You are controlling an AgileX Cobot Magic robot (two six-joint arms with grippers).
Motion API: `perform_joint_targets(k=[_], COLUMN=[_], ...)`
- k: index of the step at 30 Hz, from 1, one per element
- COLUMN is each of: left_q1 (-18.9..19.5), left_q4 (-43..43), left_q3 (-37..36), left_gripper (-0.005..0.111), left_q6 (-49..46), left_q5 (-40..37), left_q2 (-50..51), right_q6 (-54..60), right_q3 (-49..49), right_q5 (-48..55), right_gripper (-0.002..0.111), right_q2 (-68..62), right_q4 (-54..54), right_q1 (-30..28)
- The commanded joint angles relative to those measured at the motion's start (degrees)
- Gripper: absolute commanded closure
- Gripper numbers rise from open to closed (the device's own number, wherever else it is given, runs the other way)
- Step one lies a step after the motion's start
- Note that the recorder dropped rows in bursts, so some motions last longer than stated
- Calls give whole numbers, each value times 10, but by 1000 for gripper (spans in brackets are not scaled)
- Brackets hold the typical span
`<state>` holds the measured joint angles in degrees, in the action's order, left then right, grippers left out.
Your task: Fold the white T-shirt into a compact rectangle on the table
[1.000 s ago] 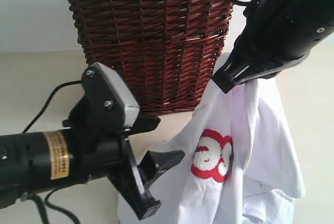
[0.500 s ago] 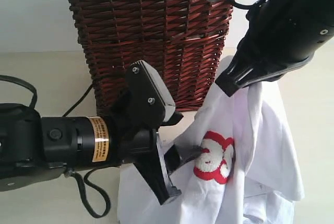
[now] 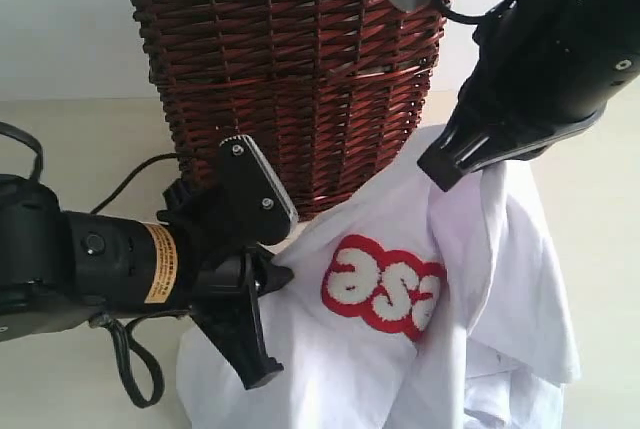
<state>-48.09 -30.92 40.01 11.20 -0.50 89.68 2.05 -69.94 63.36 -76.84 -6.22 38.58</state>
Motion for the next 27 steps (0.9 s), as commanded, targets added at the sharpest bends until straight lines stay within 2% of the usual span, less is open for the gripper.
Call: perform_joint_targets(k=[1, 6, 8, 10, 13, 15, 19, 22, 23, 24, 26, 27], left_q1=[2, 3, 3, 3, 3, 3, 0, 0, 0, 0, 0, 0], left_q4=[-9, -81, -141, -228, -336, -362, -367, -367, -365, -364, -316, -261], left_q3=[1, 7, 19, 44, 93, 138, 206, 247, 271, 280, 295, 302], left_gripper=[107, 107, 107, 107, 107, 107, 107, 107, 107, 107, 107, 107], left_q6=[-3, 54, 114, 214, 314, 300, 184, 171, 148, 137, 98, 58], left_q5=[-109, -155, -167, -180, -222, -267, -353, -419, -470, -490, -515, -515], left_q2=[-79, -205, -252, -288, -311, -312, -310, -322, -330, -335, -351, -365], right_q6=[-62, -109, -112, -112, -112, -113, -113, -113, -113, -113, -110, -103], right_q3=[-3, -3, -3, -4, -14, -25, -53, -76, -85, -88, -90, -90], right_q5=[34, 57, 57, 57, 57, 54, 53, 59, 63, 66, 66, 66], right_gripper=[108, 108, 108, 108, 108, 108, 108, 108, 108, 108, 108, 108], right_q2=[4, 11, 22, 35, 60, 80, 109, 127, 137, 143, 154, 158], right_q4=[-105, -178, -182, -183, -190, -207, -237, -240, -239, -238, -222, -211], right_q1=[0, 0, 0, 0, 0, 0, 0, 0, 0, 0, 0, 0])
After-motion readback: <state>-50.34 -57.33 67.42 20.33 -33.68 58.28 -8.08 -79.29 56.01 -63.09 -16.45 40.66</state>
